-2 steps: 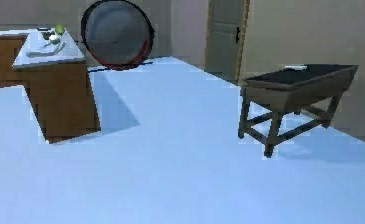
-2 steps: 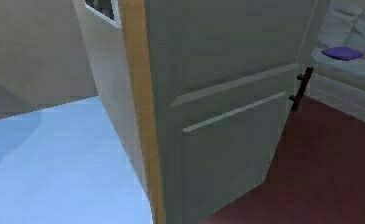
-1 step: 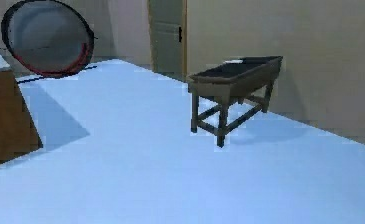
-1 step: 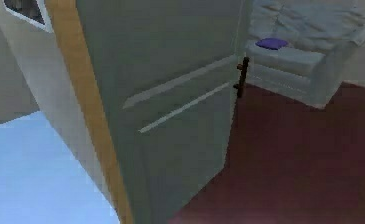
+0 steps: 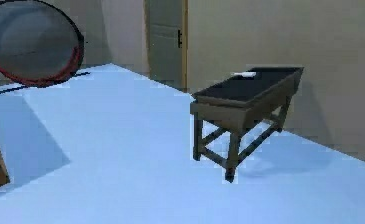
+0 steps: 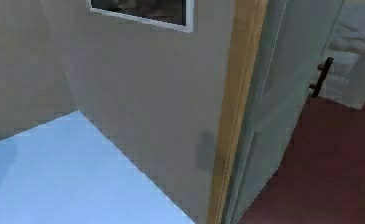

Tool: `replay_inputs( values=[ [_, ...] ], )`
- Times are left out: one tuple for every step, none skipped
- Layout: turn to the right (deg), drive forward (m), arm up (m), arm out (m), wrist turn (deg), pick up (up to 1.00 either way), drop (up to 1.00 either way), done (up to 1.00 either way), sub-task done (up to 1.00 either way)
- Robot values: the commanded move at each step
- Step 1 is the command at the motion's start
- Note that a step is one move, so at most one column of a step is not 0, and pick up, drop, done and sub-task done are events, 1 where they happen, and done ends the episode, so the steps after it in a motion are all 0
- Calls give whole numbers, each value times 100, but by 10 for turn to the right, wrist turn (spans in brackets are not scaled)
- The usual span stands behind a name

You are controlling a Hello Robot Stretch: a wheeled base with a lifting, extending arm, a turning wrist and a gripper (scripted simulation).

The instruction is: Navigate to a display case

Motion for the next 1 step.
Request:
replay_inputs(
  values=[
    [450,0,0,0,0,0,0,0,0]
  ],
)
